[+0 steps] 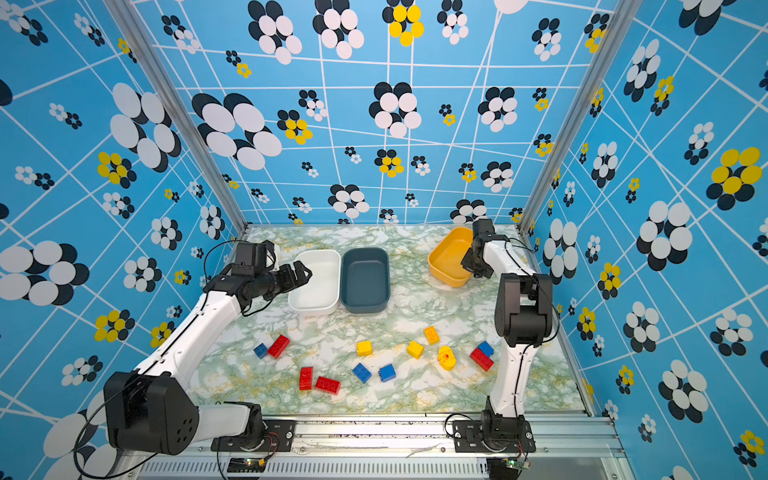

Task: Sort the legos into containers by color
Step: 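Release the teal bin and grip the yellow bin rim with the right gripper, then drag the yellow bin against the teal bin with the right gripper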

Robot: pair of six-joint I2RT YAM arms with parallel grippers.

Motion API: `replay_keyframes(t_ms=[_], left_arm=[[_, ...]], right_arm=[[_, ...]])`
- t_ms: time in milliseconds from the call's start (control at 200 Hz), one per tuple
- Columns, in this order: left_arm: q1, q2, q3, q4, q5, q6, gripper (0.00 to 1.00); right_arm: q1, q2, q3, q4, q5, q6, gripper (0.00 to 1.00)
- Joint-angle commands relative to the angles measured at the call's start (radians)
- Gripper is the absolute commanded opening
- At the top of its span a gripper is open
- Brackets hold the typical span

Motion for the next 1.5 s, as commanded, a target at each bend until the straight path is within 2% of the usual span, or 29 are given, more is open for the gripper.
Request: replay_keyframes(t_ms=[0, 180, 535, 855, 1494], left_arm=[[0.009, -0.018, -0.003, -0.002, 0.012, 0.014, 0.99], [0.009, -0.016, -0.002, -0.001, 0.013, 0.014, 0.99], [0.009, -0.015, -0.005, 0.003, 0.013, 0.013, 0.99], [0.008, -0.027, -0.013, 0.001, 0.011, 0.008, 0.99], [0.007, -0.05, -0.03, 0.001, 0.004, 0.01, 0.99]], right_arm=[[-0.001, 0.0, -0.017, -0.003, -0.023, -0.022, 0.12], [0.019, -0.033, -0.033, -0.02, -0.016, -0.091, 0.0], [0.108, -0.063, -0.079, -0.041, -0.037, -0.276, 0.0], [0.195, -0.07, -0.091, -0.045, -0.12, -0.394, 0.0], [0.249, -0.131, -0.183, -0.02, -0.166, -0.38, 0.0]])
